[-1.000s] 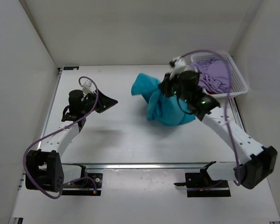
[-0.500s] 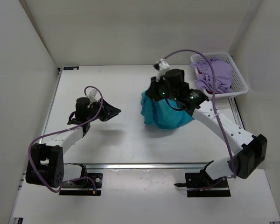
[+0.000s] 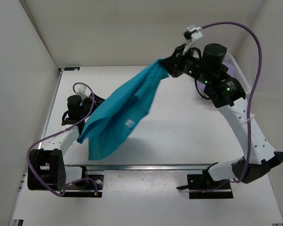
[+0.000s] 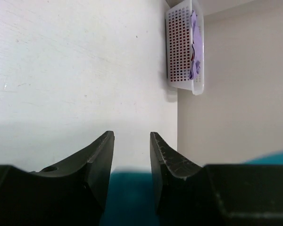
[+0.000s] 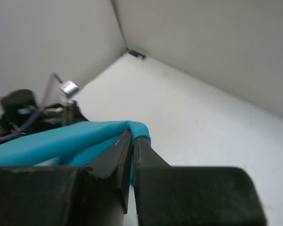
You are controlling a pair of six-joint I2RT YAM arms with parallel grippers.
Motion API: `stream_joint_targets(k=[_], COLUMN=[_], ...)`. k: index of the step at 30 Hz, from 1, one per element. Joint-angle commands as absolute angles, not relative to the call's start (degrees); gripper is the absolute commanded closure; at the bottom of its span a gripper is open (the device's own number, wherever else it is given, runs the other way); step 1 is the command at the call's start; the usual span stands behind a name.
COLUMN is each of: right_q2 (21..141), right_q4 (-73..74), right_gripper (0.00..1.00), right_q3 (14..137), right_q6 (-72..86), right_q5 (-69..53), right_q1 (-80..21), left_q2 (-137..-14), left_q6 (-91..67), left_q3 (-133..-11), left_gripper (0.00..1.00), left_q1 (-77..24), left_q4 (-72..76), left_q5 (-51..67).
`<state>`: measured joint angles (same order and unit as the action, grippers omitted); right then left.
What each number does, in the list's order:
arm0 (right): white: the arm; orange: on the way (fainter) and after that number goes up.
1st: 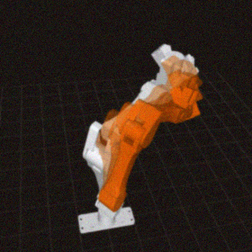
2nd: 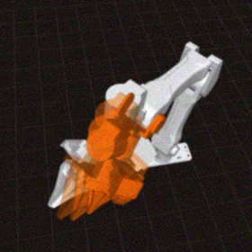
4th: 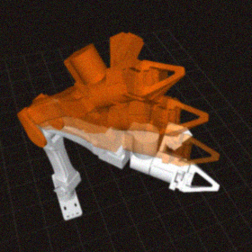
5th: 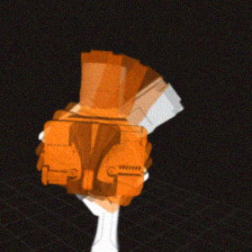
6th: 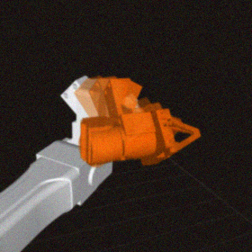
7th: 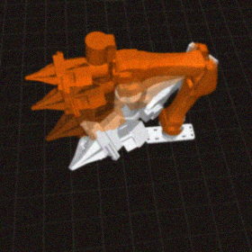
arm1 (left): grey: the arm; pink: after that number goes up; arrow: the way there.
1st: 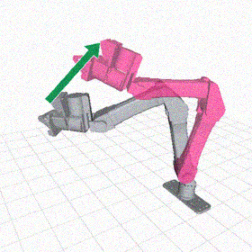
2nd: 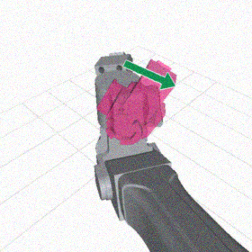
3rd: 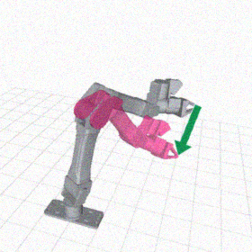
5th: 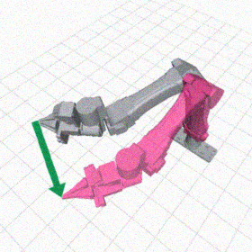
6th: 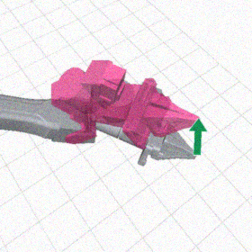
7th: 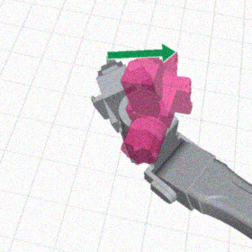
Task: Fold and stack the t-shirts
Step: Move the tshirt to the center of the board
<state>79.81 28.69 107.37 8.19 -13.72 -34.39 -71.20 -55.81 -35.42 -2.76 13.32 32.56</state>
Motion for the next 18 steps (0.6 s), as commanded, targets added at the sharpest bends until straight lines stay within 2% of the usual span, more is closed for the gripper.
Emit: stream_joint_targets(k=[1, 9, 12, 13, 14, 17, 18], right_q2=[81.12, 99.19, 108.07, 110.72, 112.13, 109.17, 105.51], right_q4=[18.75, 18.63, 22.13, 24.50, 26.87, 26.64, 25.59], right_gripper=[1.00, 0.99, 0.87, 0.74, 0.68, 0.63, 0.62], right_q3=[93.37, 95.43, 102.90, 107.01, 109.49, 107.24, 102.44], right_q6=[17.12, 18.18, 19.07, 19.25, 19.16, 18.11, 17.41], right_q5=[-30.21, -24.45, -22.15, -23.11, -23.55, -22.16, -21.02], right_q1=[-21.83, -17.33, -14.68, -13.37, -12.75, -13.09, -13.27], left_q2=[-70.31, -76.02, -77.25, -76.65, -75.86, -75.06, -74.97], left_q6=[-55.55, -55.99, -53.63, -52.31, -48.81, -36.70, -32.39], left_q3=[-37.27, -37.26, -38.14, -38.93, -40.68, -45.08, -46.92], left_gripper=[0.53, 0.54, 0.55, 0.54, 0.53, 0.53, 0.54], left_q1=[-2.46, -1.32, -1.84, -3.06, -4.99, -16.82, -20.27], left_q4=[13.97, 14.76, 13.54, 11.79, 7.77, -4.43, -7.88], left_q5=[32.61, 32.70, 32.08, 30.34, 26.75, 16.47, 10.17])
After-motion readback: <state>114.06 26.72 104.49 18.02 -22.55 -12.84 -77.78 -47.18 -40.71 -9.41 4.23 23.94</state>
